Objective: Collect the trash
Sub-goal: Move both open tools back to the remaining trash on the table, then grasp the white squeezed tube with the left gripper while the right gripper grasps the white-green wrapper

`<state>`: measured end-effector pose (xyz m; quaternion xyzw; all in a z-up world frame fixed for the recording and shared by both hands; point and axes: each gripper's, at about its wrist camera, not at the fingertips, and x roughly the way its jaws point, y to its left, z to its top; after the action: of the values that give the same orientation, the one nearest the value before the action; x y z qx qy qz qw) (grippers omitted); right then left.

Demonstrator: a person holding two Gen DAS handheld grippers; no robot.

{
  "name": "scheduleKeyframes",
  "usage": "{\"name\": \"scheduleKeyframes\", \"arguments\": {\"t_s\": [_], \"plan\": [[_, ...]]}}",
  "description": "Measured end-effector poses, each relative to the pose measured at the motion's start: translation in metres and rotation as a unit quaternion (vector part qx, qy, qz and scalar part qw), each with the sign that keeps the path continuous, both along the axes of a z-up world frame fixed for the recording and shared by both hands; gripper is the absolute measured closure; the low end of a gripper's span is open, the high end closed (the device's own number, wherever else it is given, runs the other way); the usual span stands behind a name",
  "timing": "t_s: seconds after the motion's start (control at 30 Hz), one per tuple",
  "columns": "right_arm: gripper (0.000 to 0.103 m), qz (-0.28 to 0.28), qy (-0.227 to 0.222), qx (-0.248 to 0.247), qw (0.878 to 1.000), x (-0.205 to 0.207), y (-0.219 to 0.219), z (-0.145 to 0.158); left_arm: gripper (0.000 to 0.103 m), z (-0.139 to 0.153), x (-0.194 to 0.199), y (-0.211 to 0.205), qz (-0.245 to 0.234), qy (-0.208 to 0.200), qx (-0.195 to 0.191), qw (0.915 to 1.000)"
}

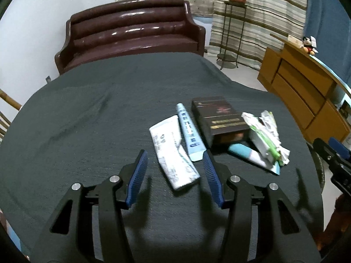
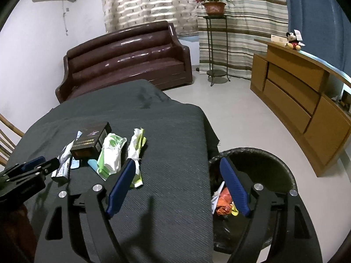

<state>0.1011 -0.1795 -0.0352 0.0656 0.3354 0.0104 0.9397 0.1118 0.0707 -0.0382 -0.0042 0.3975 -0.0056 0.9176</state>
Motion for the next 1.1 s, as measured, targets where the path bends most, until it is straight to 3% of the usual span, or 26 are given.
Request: {"name": "scheduleKeyframes", "arguments": {"t_s": [0.07, 0.4, 0.57, 0.67, 0.77, 0.97, 1.1], "plan": [[0.026, 0.001, 0.001, -0.002, 1.000, 0.004, 0.002, 0.001, 0.047, -0.001, 0.004, 0.003, 0.004, 0.003, 0.000, 1.0000], [0.026, 0.013, 0.007, -0.009, 1.000, 0.016, 0.011, 0.000, 0.049, -0.019, 0.023, 0.012, 0.002, 0.051, -0.022, 0.9985], [0.026, 0.022, 0.012, -0.013, 1.000, 0.023, 0.018, 0.000, 0.075, -0.023, 0.024, 0.019, -0.007, 0.058, -0.035, 0.9977], [0.026, 0.028, 0.015, -0.017, 0.999, 0.027, 0.024, -0.001, 0.084, -0.025, 0.023, 0.026, -0.016, 0.056, -0.036, 0.9977], [0.026, 0.031, 0.020, -0.021, 0.999, 0.030, 0.031, -0.002, 0.087, -0.025, 0.023, 0.031, -0.020, 0.055, -0.041, 0.9974], [0.049, 0.043, 0.045, -0.034, 0.998, 0.039, 0.041, -0.009, 0.088, -0.024, 0.019, 0.041, -0.019, 0.050, -0.038, 0.9978], [0.056, 0.054, 0.065, -0.044, 0.995, 0.045, 0.050, -0.014, 0.088, -0.021, 0.016, 0.049, -0.016, 0.046, -0.037, 0.9981]]}}
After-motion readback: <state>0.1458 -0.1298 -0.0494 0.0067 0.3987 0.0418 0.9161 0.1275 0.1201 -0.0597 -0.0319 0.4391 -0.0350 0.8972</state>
